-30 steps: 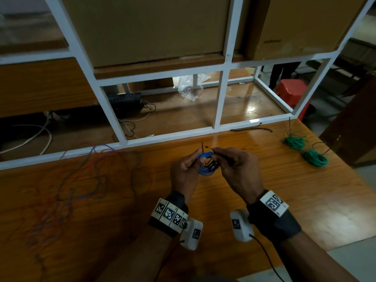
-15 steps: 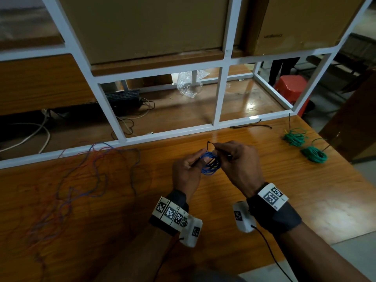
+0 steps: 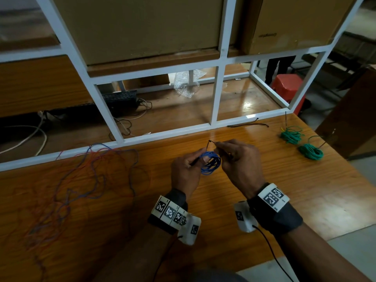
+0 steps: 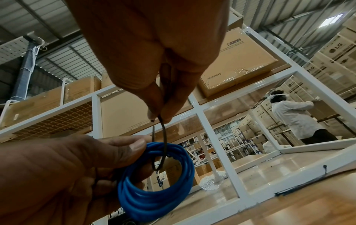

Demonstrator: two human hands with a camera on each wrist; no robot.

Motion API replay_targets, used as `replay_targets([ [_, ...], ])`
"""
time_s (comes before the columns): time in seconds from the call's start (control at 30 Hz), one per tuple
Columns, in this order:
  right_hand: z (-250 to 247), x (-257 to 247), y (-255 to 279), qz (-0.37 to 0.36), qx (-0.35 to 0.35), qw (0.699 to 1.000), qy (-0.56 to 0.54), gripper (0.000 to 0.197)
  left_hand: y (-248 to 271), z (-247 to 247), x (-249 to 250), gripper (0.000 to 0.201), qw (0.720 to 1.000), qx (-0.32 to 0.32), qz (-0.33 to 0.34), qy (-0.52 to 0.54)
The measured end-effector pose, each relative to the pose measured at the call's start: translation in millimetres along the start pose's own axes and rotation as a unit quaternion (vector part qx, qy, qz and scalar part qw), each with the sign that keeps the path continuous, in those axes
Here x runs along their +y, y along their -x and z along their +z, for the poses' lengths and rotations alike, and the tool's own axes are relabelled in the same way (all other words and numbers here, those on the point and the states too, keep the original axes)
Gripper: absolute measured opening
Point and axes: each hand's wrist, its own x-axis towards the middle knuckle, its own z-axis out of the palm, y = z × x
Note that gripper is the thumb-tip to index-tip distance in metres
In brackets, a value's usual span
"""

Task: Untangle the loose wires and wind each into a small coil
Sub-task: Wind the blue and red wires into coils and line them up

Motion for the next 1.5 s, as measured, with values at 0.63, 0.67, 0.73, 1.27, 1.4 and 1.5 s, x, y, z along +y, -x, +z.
replay_targets([
  [0.63,-3,-5,14,0.008,-0.020,0.999,0.025,0.033,8,1,12,0.035,0.999,-0.015,0.024,-0.027],
  [0.67,-3,-6,15,0.008,-0.022,0.999,0.027,0.032,8,0,13,0.034,0.999,-0.017,0.025,-0.031],
  [0.73,-2,-6,17,0.008,-0.028,0.999,0.031,0.030,8,-1,13,0.032,0.999,-0.018,0.030,-0.038],
  [1.27,-21,2,-8,0.135,-0.097,0.984,-0.068,0.015,13,-2,25,0.031,0.997,-0.061,0.043,-0.021],
  [1.4,-31,4,-18,0.161,-0.096,0.979,-0.084,0.015,13,-3,30,0.030,0.991,-0.108,0.066,-0.037],
  [1.5,-44,5,-25,0.191,-0.048,0.971,-0.139,0.015,5,-9,35,0.028,0.982,-0.149,0.076,-0.092],
])
